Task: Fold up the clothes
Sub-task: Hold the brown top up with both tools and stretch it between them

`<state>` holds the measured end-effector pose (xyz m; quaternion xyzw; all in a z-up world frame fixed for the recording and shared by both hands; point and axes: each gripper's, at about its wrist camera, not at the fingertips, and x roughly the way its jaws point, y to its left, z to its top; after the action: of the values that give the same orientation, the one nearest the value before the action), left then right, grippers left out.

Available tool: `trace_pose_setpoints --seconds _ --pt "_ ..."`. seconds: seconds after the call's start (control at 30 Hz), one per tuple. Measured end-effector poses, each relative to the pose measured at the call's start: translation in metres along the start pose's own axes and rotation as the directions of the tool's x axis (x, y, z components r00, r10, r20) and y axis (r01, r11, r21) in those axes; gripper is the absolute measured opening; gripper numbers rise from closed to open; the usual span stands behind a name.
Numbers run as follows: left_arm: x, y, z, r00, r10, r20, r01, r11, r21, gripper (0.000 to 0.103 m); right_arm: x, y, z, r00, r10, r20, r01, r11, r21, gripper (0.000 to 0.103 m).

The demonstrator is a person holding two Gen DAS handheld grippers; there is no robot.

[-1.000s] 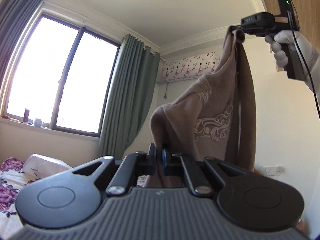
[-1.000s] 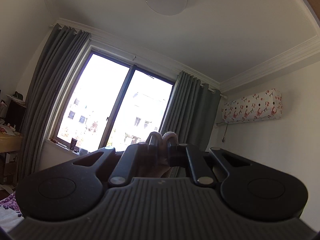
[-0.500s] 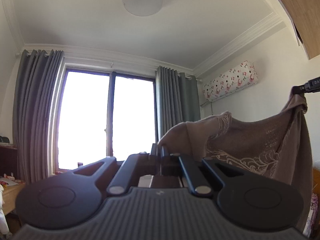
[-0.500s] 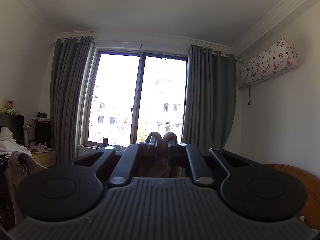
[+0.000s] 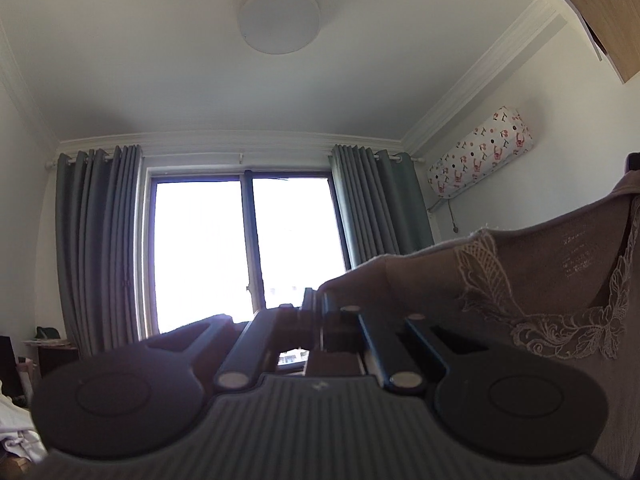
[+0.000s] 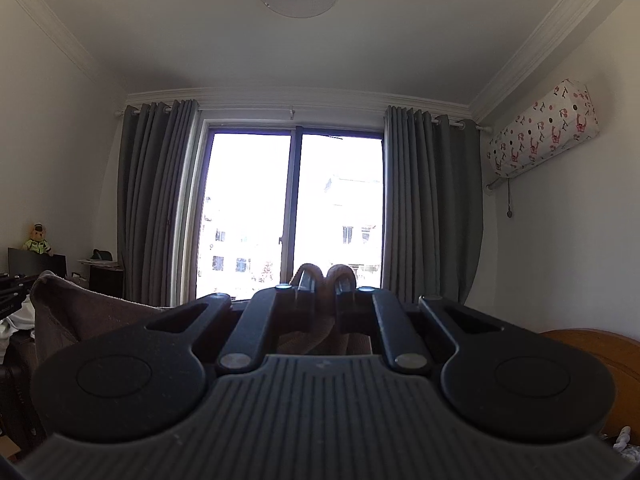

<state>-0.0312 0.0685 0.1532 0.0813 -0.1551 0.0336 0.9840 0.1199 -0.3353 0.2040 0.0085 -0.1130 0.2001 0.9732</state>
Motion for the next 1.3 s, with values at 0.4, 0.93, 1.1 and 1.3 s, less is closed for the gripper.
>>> trace_pose_setpoints --seconds 0.4,0.93,1.1,1.3 --pt "0.01 0.012 0.032 0.999 -0.021 0.042 0.021 1.0 -0.003 0.002 -0.043 0.004 0.023 0.999 0.004 0.052 -0.005 0.999 0.036 0.008" --pt "0.037 0.003 0.013 0.997 -0.007 0.075 0.002 0.998 0.064 0.002 -0.047 -0.001 0.02 0.998 0.068 0.017 -0.069 0.998 0.015 0.009" --pt "0.068 0.0 -0.02 1.0 -0.021 0.023 0.02 0.998 0.057 0.002 -0.023 -0.013 0.0 0.997 0.074 -0.028 -0.072 0.996 0.05 0.009" --pt "0.125 -0.01 -0.09 0.995 -0.039 -0.094 0.043 0.998 0.045 0.002 0.037 -0.039 -0.053 0.983 0.085 -0.16 -0.059 0.985 0.165 0.009"
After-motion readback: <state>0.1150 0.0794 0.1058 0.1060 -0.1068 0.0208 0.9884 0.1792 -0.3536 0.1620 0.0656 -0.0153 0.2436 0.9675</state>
